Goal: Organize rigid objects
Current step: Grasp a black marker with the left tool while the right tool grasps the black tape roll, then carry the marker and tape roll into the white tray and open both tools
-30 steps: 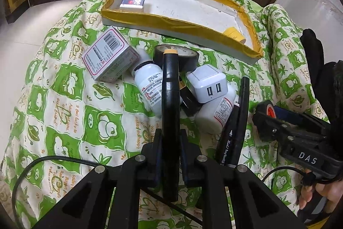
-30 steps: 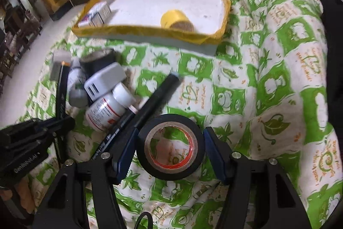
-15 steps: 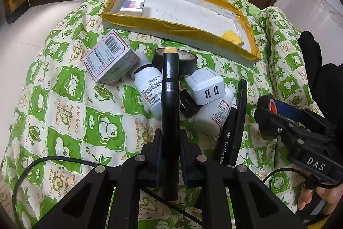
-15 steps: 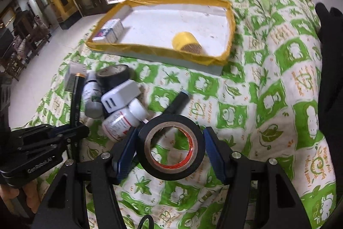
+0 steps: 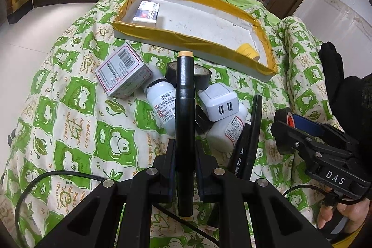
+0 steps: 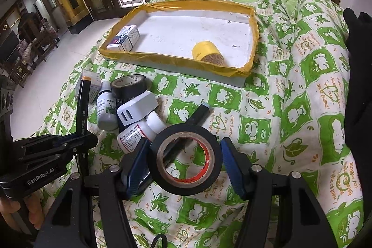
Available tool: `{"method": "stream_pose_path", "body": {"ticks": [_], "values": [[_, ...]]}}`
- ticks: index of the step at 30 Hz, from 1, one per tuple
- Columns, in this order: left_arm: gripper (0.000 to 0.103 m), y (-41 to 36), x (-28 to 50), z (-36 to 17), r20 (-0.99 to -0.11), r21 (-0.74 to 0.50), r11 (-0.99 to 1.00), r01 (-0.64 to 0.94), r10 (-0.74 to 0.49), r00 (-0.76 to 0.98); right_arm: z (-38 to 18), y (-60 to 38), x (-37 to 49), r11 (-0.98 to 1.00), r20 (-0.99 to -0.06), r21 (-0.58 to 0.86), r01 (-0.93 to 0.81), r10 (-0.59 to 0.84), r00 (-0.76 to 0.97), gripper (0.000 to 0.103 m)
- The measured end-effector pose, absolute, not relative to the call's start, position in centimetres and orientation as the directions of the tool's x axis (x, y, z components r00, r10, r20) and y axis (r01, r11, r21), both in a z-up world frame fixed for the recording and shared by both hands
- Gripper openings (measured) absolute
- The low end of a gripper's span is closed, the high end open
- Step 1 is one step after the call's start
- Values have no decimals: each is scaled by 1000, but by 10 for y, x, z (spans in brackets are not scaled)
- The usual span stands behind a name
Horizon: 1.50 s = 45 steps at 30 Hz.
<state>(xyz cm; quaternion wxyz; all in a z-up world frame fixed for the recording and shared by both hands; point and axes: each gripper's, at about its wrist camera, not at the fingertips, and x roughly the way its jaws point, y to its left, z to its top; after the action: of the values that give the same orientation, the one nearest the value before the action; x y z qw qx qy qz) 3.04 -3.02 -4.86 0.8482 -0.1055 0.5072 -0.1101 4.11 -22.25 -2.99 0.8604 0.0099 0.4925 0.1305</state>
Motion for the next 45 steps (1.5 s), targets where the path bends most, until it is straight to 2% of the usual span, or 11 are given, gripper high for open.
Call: {"method": "stream_pose_path", "body": {"ticks": [23,45], "values": [[14,-23,44,-28,-816,-305,949,86,-307,491,-26,-226,42,966,-836,156,-204,239,494,62],[14,-33,88,-4,-797,-290,948,133,-316,514,-2,-249,65,961,-812,249,-124,277,514,62]]}}
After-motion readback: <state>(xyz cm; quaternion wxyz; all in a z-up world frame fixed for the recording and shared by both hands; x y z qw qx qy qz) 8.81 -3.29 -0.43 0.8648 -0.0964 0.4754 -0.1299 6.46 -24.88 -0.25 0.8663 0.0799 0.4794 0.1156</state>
